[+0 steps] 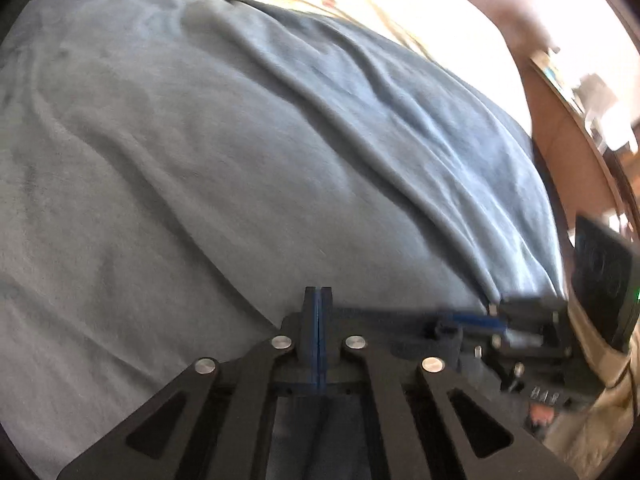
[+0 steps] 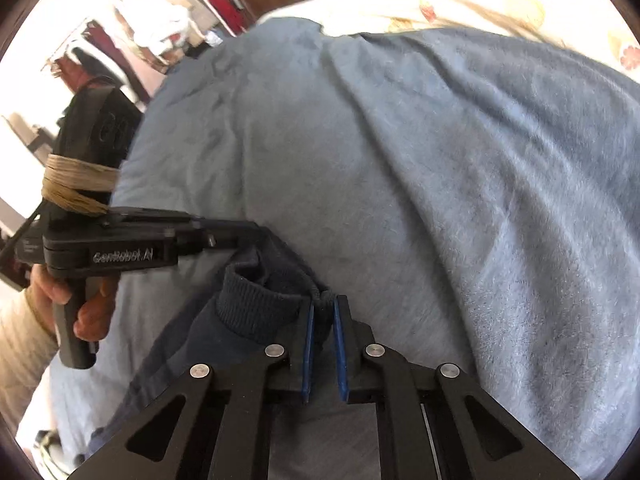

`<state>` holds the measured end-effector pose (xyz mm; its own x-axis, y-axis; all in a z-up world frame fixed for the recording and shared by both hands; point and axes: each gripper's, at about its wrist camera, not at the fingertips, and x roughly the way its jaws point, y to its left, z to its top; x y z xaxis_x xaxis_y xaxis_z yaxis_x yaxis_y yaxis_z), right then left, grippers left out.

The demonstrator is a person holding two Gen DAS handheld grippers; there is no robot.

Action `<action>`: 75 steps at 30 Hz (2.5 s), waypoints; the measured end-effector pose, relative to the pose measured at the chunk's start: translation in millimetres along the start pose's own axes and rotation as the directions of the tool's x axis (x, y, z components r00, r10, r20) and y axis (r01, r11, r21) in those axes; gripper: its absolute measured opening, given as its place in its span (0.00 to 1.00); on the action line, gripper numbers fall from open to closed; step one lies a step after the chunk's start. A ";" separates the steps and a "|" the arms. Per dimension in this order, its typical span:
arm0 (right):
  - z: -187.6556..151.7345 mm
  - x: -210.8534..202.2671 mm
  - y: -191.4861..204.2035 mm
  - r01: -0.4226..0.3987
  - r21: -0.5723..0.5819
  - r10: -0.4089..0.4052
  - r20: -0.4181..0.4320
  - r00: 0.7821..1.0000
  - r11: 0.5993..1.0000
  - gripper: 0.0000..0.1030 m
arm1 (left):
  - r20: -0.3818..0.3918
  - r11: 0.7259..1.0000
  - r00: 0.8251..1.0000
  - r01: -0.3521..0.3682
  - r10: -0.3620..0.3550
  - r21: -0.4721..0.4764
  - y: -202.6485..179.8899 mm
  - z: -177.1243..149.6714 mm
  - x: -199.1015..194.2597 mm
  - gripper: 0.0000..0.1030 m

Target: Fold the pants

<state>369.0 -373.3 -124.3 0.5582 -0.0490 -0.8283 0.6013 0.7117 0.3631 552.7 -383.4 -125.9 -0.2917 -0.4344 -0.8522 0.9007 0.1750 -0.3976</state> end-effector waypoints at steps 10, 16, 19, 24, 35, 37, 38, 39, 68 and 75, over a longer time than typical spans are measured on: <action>3.5 -4.3 -6.0 0.058 0.008 -0.058 0.013 0.998 0.998 0.18 | -0.050 0.998 0.999 0.016 -0.013 0.068 -14.2 -8.4 -28.8 0.20; 3.9 -22.5 -13.3 0.041 0.039 -0.041 0.011 0.999 0.998 0.18 | -0.130 0.994 0.992 0.012 0.003 0.112 -20.1 -33.8 -30.0 0.21; -0.8 -25.8 -9.6 0.007 0.038 -0.007 -0.002 1.000 0.999 0.19 | -0.157 0.992 0.988 0.015 0.005 0.125 -21.2 -43.0 -27.9 0.23; -9.7 -18.3 -0.4 -0.054 0.034 0.055 -0.033 0.998 0.998 0.18 | -0.182 0.995 0.983 0.032 -0.014 0.098 -20.3 -42.9 -15.5 0.26; -10.8 10.0 -7.3 -0.100 0.108 0.110 -0.089 0.990 0.989 0.19 | -0.206 0.997 0.977 0.065 -0.057 0.031 -12.9 -42.7 5.6 0.12; -11.4 12.5 -7.6 -0.103 0.106 0.113 -0.093 0.989 0.989 0.19 | -0.183 0.999 0.982 0.042 -0.037 0.026 -12.6 -43.2 1.8 0.10; -11.6 13.2 -6.7 -0.103 0.103 0.113 -0.095 0.989 0.989 0.19 | -0.171 0.999 0.985 0.034 -0.028 0.031 -13.5 -42.9 -0.2 0.10; -10.7 14.3 -6.3 -0.108 0.104 0.118 -0.099 0.988 0.989 0.19 | -0.160 0.999 0.987 0.019 -0.013 0.040 -14.3 -43.5 -3.3 0.10; -0.7 -1.0 -7.7 -0.070 0.139 0.072 -0.009 0.997 0.988 0.08 | -0.087 0.992 0.991 -0.090 0.098 0.089 -23.7 -37.1 -0.8 0.10; -0.8 15.2 -17.4 -0.052 0.162 0.061 -0.047 0.997 0.985 0.22 | -0.100 0.989 0.986 -0.131 0.137 0.066 -15.8 -35.9 -4.6 0.29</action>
<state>366.5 -385.9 -143.6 0.5661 0.0273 -0.8239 0.6562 0.5900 0.4704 528.2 -352.4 -127.8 -0.1961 -0.3162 -0.9282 0.9504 0.1716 -0.2593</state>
